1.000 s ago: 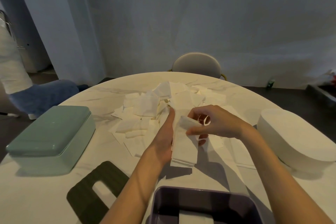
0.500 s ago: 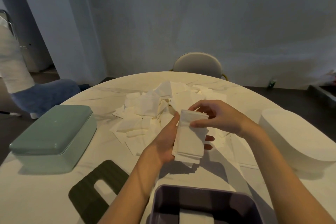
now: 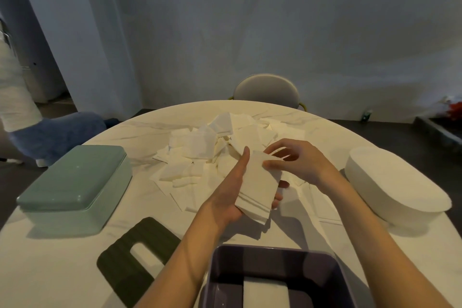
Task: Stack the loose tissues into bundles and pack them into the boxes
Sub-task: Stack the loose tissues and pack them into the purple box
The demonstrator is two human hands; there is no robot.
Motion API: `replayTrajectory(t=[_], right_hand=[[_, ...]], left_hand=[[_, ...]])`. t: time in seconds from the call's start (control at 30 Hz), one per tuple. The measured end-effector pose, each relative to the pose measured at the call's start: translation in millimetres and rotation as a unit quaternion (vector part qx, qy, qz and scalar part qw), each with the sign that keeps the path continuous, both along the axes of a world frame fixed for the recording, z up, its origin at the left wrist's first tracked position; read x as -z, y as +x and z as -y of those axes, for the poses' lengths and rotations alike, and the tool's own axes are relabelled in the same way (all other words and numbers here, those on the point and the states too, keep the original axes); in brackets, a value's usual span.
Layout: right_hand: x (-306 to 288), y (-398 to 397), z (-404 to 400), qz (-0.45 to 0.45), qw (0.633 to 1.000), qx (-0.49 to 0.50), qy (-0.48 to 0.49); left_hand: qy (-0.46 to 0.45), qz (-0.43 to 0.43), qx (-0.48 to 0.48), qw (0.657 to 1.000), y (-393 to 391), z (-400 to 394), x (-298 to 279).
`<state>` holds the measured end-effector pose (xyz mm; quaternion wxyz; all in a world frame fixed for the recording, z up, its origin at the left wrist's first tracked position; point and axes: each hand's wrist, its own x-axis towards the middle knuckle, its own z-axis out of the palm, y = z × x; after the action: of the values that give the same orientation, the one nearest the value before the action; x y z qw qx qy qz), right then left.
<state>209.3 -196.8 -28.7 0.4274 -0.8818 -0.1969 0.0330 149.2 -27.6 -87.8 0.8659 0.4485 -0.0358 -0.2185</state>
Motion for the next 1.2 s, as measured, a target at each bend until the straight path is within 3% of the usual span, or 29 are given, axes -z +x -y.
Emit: replayTrajectory(t=[0.17, 0.3, 0.43, 0.57, 0.73, 0.8, 0.87, 0.97, 1.1, 1.2], right_hand=[[-6, -12, 9, 0.072, 0.997, 0.011, 0.033], [-11, -25, 17, 0.073, 0.997, -0.016, -0.022], [-28, -38, 23, 0.048, 0.998, -0.040, -0.003], [-32, -49, 24, -0.056, 0.990, -0.107, 0.070], [0, -50, 12, -0.006, 0.996, -0.057, -0.073], [9, -53, 14, 0.022, 0.997, -0.042, -0.064], [13, -56, 19, 0.027, 0.997, -0.052, -0.042], [17, -61, 27, 0.019, 0.996, -0.075, -0.053], [36, -67, 39, 0.047, 0.998, -0.049, -0.006], [61, -74, 42, 0.080, 0.994, -0.070, 0.032]], left_hand=[[-0.009, -0.011, 0.012, 1.000, -3, 1, -3], [-0.028, -0.025, 0.020, 0.999, -8, -2, 4], [-0.052, -0.021, 0.034, 0.998, -15, -4, 4], [-0.036, -0.026, 0.038, 0.998, -29, 1, 0], [-0.033, -0.041, 0.065, 0.997, -33, 2, 1], [0.017, -0.032, 0.078, 0.996, -41, 5, -5], [0.147, 0.008, 0.035, 0.989, -49, 9, -14], [0.341, 0.116, 0.017, 0.933, -54, 8, -17], [0.423, 0.194, -0.072, 0.882, -57, -9, -4], [0.467, 0.280, -0.175, 0.820, -57, -17, 12]])
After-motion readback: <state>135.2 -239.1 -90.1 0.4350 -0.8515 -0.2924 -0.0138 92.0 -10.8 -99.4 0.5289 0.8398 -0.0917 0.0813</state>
